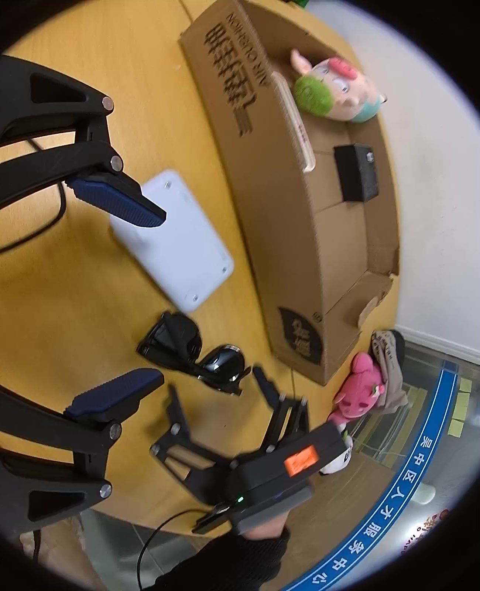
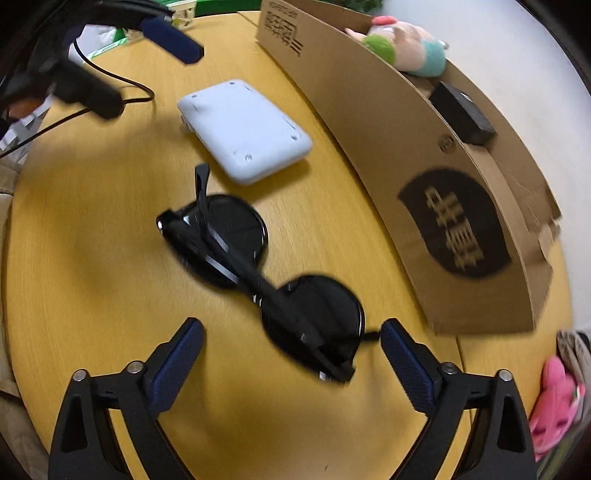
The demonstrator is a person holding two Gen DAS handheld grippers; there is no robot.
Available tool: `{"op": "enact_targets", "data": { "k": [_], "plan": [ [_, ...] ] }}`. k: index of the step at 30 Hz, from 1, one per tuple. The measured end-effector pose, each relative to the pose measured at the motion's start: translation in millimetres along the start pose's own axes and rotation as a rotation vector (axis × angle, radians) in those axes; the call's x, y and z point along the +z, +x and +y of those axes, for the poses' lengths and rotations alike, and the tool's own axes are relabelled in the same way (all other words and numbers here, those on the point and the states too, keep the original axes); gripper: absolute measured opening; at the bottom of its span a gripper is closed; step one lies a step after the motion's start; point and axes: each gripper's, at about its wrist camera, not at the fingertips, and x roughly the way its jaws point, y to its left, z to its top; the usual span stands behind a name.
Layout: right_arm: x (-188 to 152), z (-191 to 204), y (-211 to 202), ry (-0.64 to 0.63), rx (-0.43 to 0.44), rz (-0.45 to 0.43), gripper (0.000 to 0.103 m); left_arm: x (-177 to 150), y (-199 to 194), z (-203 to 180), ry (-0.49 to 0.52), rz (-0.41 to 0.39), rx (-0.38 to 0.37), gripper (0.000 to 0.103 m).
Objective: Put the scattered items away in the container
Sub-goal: 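Lower the left tool onto the black sunglasses and open its fingers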
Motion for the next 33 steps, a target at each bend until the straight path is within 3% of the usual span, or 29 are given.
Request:
{"op": "enact_targets", "data": {
  "k": [4, 8, 12, 16, 20, 23, 27, 29, 33],
  "plan": [
    [3.7, -9.0, 4.3, 0.035, 0.101, -0.012, 0.082, -6.2, 5.4, -0.2, -0.013, 0.018, -0.009, 0.079],
    [-7.8, 1.8, 0.3, 0.101, 0.148, -0.016, 0.084, -10.2, 9.4, 6.6, -0.05, 0.029, -0.047, 0.079],
    [-24.5, 19.8, -11.1, 0.318, 0.163, -0.012, 0.088, -12.2, 15.2, 10.9, -0.1, 0.045, -0.116, 0.079],
    [-36.6, 45.4, -27.6, 0.494, 0.328, -0.061, 0.087, -9.4, 30.0, 9.2, -0.147, 0.085, -0.203, 0.079],
    [-52.7, 37.7, -43.4, 0.606, 0.283, -0.135, 0.087, -3.0, 46.5, 2.7, -0.18, 0.122, -0.292, 0.079],
    [-74.8, 13.4, -38.4, 0.768, 0.232, -0.128, 0.087, 6.2, 61.4, -3.4, -0.185, 0.142, -0.337, 0.079],
    [-86.9, -3.2, -32.5, 0.909, 0.254, -0.165, 0.089, 19.8, 87.1, -8.8, -0.182, 0.168, -0.361, 0.076],
    [-91.1, -5.8, -32.6, 0.933, 0.247, -0.198, 0.089, 21.8, 96.5, -20.6, -0.119, 0.195, -0.328, 0.068],
    [-104.6, -8.7, -33.9, 1.005, 0.279, -0.259, 0.089, 18.6, 107.8, -37.2, -0.049, 0.244, -0.311, 0.012]
  ]
}}
